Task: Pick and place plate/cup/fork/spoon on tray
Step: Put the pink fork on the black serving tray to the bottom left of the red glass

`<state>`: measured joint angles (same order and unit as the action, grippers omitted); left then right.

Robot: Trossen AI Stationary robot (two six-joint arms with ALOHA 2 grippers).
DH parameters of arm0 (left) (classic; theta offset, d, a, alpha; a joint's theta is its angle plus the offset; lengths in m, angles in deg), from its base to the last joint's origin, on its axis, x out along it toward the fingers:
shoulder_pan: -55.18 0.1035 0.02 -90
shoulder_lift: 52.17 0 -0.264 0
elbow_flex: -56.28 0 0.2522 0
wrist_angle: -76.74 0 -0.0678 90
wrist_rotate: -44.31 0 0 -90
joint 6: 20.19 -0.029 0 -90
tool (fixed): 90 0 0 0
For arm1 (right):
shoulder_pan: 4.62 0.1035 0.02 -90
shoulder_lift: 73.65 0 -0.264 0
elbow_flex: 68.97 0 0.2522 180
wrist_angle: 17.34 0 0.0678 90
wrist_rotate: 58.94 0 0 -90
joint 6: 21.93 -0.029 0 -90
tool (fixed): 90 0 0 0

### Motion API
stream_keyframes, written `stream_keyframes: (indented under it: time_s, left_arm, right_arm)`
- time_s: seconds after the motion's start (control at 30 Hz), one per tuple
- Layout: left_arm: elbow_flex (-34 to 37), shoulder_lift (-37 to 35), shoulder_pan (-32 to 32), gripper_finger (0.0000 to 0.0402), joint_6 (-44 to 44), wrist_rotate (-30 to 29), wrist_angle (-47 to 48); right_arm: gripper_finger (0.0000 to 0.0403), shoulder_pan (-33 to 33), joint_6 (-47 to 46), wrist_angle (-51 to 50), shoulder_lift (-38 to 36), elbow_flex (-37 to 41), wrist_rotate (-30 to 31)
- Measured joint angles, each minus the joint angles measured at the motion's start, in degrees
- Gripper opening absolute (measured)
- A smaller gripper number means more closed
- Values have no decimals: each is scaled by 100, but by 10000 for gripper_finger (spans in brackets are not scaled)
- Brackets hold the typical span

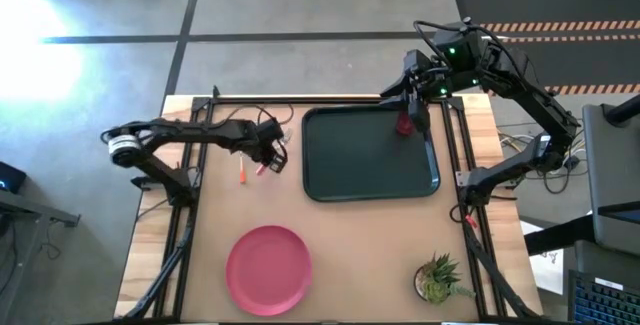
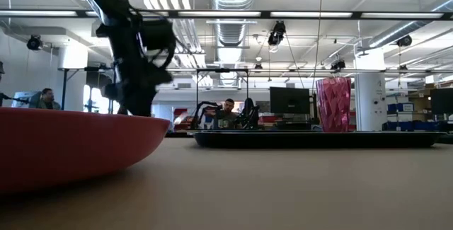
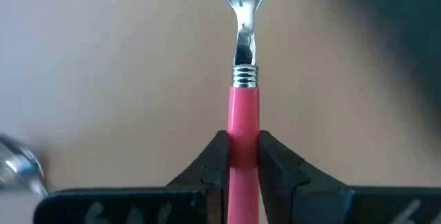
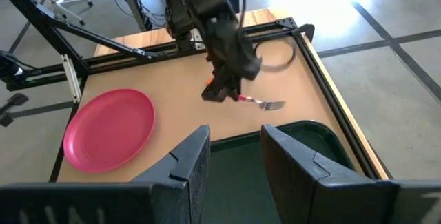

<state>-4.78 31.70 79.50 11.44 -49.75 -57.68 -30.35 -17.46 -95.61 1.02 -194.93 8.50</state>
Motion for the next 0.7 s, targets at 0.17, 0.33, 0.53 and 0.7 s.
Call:
stream_keyframes:
  time_s: [0.17, 0.33, 0.53, 0.7]
  left_arm:
    - [-86, -811, -27, 29, 254, -169, -189]
    - [-55, -1414, -223, 29, 580, -409, -991]
    - [58, -1469, -702, 29, 1026, -797, -2576]
    - [49, -1071, -1085, 29, 1585, -1237, -2952]
  right_arm:
    - [118, 0, 0, -4, 0, 0, -4]
    - [118, -1, 0, -15, 0, 0, -11]
    - [118, 0, 0, -24, 0, 0, -11]
    - [118, 0, 23, -35, 0, 0, -34]
